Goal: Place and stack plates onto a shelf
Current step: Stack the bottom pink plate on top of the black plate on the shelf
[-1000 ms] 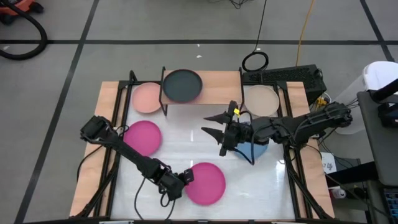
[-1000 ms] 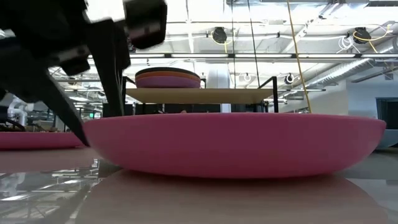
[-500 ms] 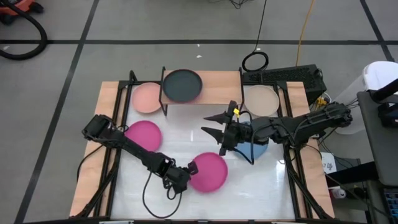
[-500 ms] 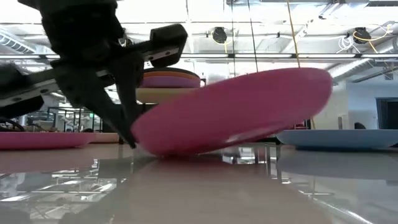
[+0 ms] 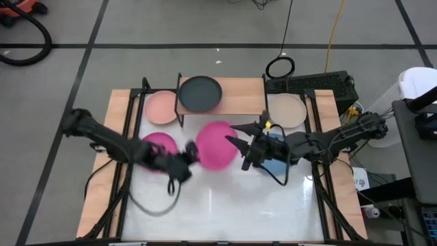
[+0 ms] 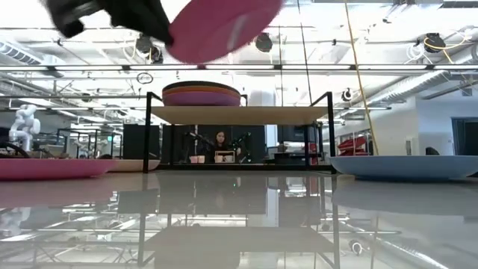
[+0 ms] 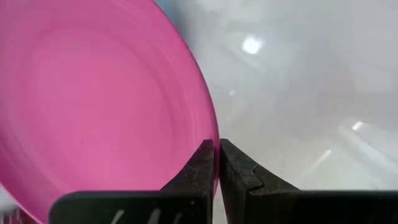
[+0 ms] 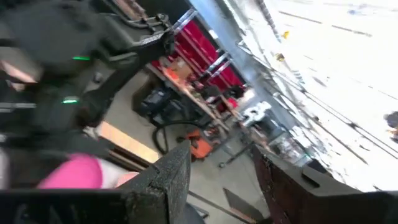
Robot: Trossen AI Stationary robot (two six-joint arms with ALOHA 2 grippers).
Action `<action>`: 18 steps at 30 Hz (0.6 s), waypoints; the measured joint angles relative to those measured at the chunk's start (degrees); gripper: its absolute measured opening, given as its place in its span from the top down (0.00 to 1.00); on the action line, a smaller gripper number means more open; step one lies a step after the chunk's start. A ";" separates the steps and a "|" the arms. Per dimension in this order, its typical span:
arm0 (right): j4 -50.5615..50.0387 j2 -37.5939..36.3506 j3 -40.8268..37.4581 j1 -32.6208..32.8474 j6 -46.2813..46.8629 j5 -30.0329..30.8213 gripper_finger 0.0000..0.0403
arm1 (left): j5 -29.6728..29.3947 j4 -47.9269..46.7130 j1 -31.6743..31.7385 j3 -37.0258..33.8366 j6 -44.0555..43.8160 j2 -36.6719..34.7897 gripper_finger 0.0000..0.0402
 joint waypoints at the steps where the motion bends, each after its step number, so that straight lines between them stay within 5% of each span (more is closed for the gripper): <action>1: 0.90 0.00 0.00 0.46 -0.44 0.84 0.61 | -0.10 -0.69 2.07 -0.01 0.41 -2.32 0.98; 9: 4.27 -0.13 0.00 2.09 -1.02 0.70 0.61 | 5.23 -2.96 24.22 0.98 8.84 -10.83 0.98; 18: 4.63 -0.13 0.00 2.04 -1.38 0.71 0.61 | 13.17 -25.23 34.89 21.42 5.24 1.71 0.98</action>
